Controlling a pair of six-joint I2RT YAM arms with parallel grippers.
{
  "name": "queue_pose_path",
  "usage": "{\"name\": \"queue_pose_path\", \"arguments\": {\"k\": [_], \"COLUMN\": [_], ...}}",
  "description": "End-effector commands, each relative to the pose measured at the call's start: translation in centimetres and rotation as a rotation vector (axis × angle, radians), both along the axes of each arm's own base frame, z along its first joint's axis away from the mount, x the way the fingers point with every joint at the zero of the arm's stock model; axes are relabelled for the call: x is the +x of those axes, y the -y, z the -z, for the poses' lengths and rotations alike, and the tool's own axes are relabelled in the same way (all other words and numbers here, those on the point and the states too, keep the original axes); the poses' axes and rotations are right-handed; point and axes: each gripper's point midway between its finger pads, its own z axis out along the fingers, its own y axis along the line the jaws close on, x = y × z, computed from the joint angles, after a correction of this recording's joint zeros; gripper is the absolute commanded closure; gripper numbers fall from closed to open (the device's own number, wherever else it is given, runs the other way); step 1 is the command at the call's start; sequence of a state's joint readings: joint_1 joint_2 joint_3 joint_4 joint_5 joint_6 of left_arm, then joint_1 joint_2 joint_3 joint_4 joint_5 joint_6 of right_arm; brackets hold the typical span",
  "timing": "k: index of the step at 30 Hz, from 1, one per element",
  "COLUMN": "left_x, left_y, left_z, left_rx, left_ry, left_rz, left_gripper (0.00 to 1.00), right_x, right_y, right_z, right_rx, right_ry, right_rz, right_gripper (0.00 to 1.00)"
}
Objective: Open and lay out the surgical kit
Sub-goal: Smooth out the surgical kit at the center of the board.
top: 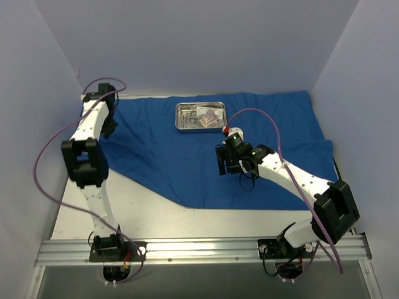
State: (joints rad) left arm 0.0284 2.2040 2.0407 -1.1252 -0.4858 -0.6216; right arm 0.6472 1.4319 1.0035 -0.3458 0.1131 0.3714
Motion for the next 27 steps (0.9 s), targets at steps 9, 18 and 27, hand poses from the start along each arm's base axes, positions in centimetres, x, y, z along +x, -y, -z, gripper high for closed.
{"name": "queue_pose_path", "arguments": {"k": [9,18,27], "left_x": [-18.7,-30.5,-31.8], "left_y": [-9.9,-11.9,-12.1], "left_z": [-4.3,-7.4,-7.9], "left_rx": [0.113,0.229,0.236], "left_ry": [-0.047,0.028,0.081], "left_rz": [-0.301,-0.545,-0.608], "left_gripper": [0.98,0.97,0.68], "right_x": [-3.7,-5.2,-5.2], "right_y": [-3.6,-4.4,-3.4], "right_z": [-2.8,-3.4,-3.0], "right_rx": [0.033,0.045,-0.004], "right_ry": [-0.023,-0.033,-0.022], "right_rz": [-0.19,-0.249,-0.217], "right_gripper": [0.34,0.34,0.33]}}
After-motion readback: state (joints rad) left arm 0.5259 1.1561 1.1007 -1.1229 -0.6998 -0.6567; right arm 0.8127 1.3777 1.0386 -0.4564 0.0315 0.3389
